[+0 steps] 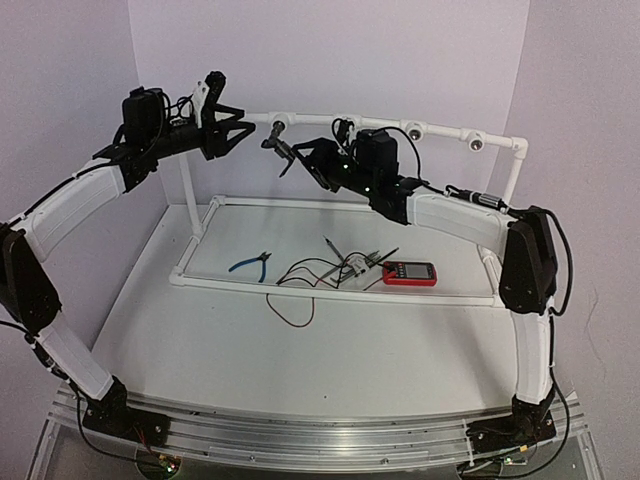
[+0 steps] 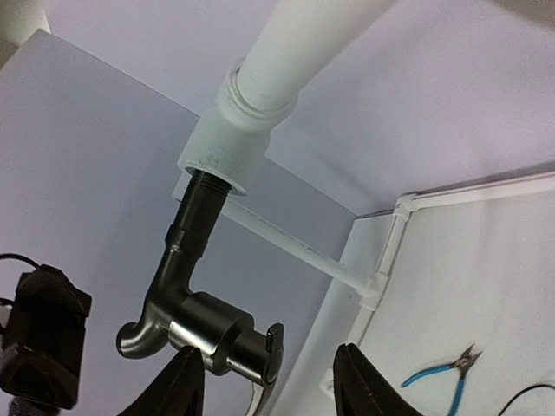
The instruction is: Install the water faucets
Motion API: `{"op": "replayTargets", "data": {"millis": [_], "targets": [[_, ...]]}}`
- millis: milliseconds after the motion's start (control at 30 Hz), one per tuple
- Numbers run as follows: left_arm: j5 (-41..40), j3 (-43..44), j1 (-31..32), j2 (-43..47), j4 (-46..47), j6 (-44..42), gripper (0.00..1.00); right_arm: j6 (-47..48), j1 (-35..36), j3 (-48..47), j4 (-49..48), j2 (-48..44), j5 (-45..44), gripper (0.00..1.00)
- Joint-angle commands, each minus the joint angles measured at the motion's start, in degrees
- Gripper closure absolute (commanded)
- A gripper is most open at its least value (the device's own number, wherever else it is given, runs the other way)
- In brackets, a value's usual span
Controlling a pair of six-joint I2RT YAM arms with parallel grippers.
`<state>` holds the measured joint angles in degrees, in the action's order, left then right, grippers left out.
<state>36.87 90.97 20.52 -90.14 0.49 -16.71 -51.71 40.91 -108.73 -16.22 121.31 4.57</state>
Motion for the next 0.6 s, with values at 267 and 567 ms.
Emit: {"op": "replayTargets", "data": {"millis": [267,567], "targets": [[-8.3,-4.8,-0.4,-1.8,3.8,8.2,0.72,13.3,2.1,-6.8,10.6,-2.0,-7.6,0.90],[-2.9,0.9,2.2,-6.5,5.6,6.4,0.80,11.0,2.2,-13.4,10.6,4.3,-5.4,1.00]]}}
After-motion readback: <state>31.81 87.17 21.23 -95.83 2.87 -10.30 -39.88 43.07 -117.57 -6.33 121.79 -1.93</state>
